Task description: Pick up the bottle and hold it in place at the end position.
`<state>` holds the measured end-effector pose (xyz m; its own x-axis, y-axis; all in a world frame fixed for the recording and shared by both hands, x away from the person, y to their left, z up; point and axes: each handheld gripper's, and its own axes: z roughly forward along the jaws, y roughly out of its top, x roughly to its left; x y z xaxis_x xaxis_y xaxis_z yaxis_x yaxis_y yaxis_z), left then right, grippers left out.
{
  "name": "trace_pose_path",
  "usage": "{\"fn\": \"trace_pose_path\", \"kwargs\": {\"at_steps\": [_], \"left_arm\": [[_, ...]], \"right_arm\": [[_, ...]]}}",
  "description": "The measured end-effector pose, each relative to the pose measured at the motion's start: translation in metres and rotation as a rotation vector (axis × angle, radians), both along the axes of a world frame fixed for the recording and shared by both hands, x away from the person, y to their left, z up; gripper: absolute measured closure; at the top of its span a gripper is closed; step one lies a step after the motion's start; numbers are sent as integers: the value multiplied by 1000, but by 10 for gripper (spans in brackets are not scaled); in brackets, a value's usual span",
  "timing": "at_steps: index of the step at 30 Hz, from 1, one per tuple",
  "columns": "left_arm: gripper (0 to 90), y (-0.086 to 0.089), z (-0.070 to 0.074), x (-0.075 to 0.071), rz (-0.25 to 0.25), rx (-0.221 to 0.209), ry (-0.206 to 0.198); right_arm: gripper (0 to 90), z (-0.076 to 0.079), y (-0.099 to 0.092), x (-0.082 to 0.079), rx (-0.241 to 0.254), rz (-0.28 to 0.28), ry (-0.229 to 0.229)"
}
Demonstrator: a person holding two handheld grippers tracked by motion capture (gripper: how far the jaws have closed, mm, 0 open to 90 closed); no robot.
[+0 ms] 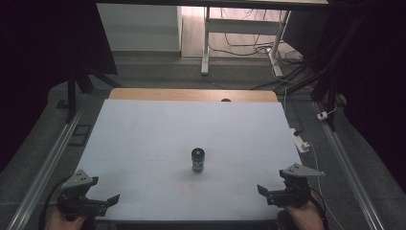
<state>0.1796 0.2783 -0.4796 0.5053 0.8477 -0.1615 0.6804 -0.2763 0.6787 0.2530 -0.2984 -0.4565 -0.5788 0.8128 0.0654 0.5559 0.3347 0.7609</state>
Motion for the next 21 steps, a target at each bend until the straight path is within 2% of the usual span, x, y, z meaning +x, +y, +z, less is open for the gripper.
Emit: {"fn": "trace_pose_path", "kwargs": {"at_steps": [13,19,21], "left_arm": [[0,-3,0,0,-17,18,11],[0,-2,0,1,-17,13,14],[0,-2,0,2,-15,3,27]], "right_arm": [[0,0,2,1,13,40,16],[0,0,4,0,-1,55,11],[0,0,4,0,-4,58,9]]}}
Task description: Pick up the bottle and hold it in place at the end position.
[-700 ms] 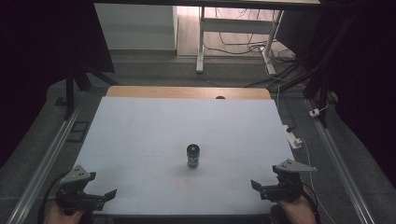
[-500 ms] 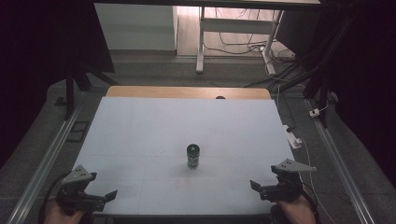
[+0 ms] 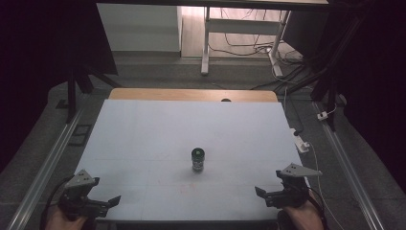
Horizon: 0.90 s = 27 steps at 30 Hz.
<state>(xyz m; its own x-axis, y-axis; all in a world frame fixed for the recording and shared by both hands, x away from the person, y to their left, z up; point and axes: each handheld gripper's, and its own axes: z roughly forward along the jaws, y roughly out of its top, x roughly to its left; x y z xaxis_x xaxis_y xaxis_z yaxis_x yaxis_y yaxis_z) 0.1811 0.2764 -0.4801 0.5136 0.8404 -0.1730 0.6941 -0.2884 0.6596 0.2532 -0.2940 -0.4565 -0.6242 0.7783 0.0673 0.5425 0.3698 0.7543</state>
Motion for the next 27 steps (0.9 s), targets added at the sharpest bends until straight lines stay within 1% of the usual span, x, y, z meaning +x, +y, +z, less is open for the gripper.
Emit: {"fn": "trace_pose_path", "kwargs": {"at_steps": [7,14,17,21,23,25,26,27], "left_arm": [[0,1,1,-1,6,-19,-6],[0,2,0,0,2,-32,-3],[0,1,0,0,-2,-28,1],[0,1,0,0,-6,-23,1],[0,1,0,0,-7,-38,-2],[0,3,0,1,-21,-53,3],[0,3,0,1,-21,-53,3],[0,4,0,1,-34,-66,5]], "right_arm": [[0,1,2,0,0,20,-6],[0,6,8,0,4,59,-29],[0,6,11,1,18,77,-23],[0,6,16,2,15,103,-21],[0,6,19,3,17,112,-24],[0,7,23,4,17,122,-32],[0,7,24,4,17,127,-34],[0,8,26,4,16,132,-38]]}}
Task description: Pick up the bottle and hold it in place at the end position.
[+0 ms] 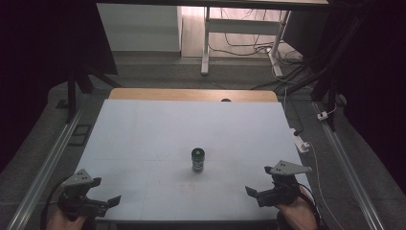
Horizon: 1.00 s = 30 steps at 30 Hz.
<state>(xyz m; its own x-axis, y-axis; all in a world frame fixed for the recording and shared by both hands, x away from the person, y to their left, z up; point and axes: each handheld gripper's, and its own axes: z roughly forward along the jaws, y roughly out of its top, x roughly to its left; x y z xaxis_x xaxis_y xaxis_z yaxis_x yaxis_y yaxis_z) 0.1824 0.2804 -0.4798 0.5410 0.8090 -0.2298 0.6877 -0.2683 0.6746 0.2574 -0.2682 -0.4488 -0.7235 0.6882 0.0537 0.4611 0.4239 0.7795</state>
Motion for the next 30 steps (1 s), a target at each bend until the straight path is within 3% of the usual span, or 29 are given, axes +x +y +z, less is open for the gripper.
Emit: {"fn": "trace_pose_path", "kwargs": {"at_steps": [6,19,30], "left_arm": [[0,2,0,0,-16,-24,-3],[0,-1,-1,0,-21,-2,5],[0,-2,-1,0,-18,6,6]], "right_arm": [[0,0,8,3,-12,15,1],[0,-7,27,13,46,55,22],[0,-10,49,24,32,117,18]]}}
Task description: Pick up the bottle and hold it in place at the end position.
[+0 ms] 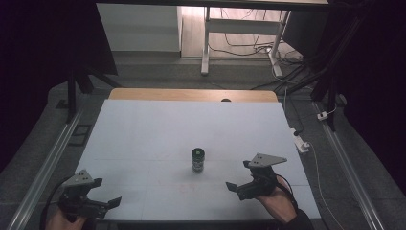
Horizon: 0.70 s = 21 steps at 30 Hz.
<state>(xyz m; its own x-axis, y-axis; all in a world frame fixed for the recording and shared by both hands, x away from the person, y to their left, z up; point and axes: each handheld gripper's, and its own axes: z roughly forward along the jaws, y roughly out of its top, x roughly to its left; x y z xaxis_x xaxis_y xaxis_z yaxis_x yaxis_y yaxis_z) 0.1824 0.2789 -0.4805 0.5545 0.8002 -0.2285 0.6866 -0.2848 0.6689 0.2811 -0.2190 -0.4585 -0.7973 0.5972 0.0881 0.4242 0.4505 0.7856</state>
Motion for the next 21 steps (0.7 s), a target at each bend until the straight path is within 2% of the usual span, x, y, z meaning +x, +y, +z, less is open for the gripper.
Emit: {"fn": "trace_pose_path", "kwargs": {"at_steps": [9,15,21], "left_arm": [[0,1,0,0,-2,-3,-6],[0,0,0,-1,-3,-1,-7],[0,1,0,-1,-2,-4,-7]], "right_arm": [[0,-6,25,12,-49,34,-1],[0,-11,40,19,-56,56,-10],[0,-17,54,27,-83,68,3]]}}
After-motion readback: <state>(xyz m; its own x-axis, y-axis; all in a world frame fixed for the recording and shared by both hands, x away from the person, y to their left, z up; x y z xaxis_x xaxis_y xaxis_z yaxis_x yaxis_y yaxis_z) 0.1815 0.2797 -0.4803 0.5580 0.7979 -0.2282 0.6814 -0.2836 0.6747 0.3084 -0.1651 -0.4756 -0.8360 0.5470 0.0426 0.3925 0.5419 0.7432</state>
